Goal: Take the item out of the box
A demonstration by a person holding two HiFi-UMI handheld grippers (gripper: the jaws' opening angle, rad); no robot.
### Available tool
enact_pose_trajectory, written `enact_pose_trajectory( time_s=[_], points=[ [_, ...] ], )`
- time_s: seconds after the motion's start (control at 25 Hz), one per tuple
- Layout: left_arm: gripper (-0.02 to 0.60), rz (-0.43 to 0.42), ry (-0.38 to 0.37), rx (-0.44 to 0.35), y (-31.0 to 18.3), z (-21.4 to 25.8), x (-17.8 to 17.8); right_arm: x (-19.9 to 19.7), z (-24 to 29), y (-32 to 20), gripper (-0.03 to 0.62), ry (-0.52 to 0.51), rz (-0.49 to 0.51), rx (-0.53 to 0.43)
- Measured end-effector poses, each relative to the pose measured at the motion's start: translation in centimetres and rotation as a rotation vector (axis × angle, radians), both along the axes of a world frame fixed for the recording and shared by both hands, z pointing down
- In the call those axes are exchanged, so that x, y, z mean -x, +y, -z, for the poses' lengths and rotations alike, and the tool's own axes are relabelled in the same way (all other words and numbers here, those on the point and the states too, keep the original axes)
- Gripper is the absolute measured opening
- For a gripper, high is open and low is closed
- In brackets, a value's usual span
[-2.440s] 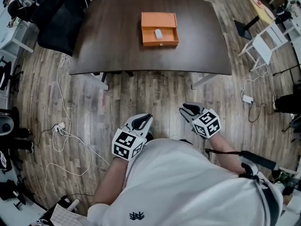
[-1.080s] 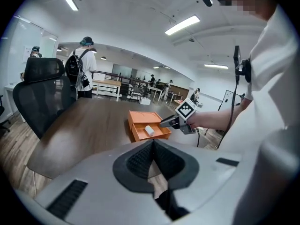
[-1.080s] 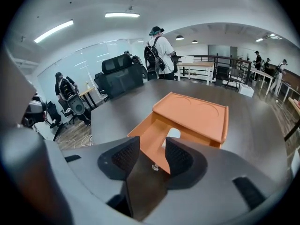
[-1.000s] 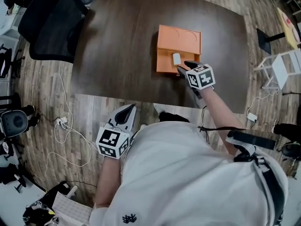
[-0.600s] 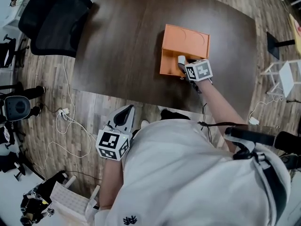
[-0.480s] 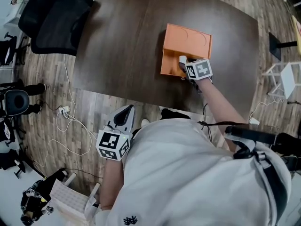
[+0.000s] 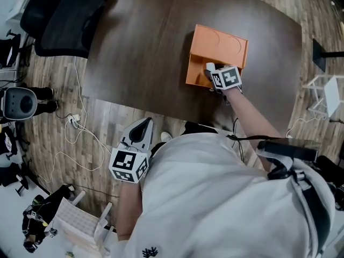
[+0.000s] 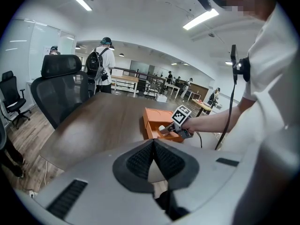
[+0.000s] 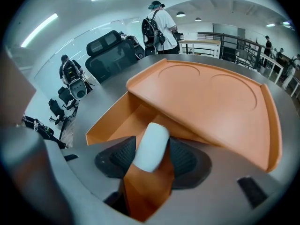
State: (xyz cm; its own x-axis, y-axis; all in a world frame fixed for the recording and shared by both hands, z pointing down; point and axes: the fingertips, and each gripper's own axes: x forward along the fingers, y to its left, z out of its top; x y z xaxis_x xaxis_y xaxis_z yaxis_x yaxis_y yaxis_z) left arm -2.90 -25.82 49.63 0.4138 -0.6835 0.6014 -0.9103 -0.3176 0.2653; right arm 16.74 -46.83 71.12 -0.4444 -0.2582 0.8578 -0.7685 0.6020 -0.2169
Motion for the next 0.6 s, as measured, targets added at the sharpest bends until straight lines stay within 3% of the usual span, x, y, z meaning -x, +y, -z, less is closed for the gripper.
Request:
enact_pose_trajectory(
  time_s=[0.2, 0.28, 0.6],
  points=[
    [0.011, 0.016, -0.001, 0.009, -0.1, -0.5, 0.6, 1.0, -0.9, 0.1, 0.217, 0.024, 0.066, 0.002],
    [0.011, 0.016, -0.001, 0.009, -0.1, -0.5, 0.7, 1.0, -1.1, 0.0, 0.181, 0.046, 0.085, -0.008],
    [0.011, 0.023, 0.002, -0.001, 0.3, -0.4, 2.1, 1.5, -1.3, 0.2, 0.179, 0.066, 0.11, -0.019]
  ],
)
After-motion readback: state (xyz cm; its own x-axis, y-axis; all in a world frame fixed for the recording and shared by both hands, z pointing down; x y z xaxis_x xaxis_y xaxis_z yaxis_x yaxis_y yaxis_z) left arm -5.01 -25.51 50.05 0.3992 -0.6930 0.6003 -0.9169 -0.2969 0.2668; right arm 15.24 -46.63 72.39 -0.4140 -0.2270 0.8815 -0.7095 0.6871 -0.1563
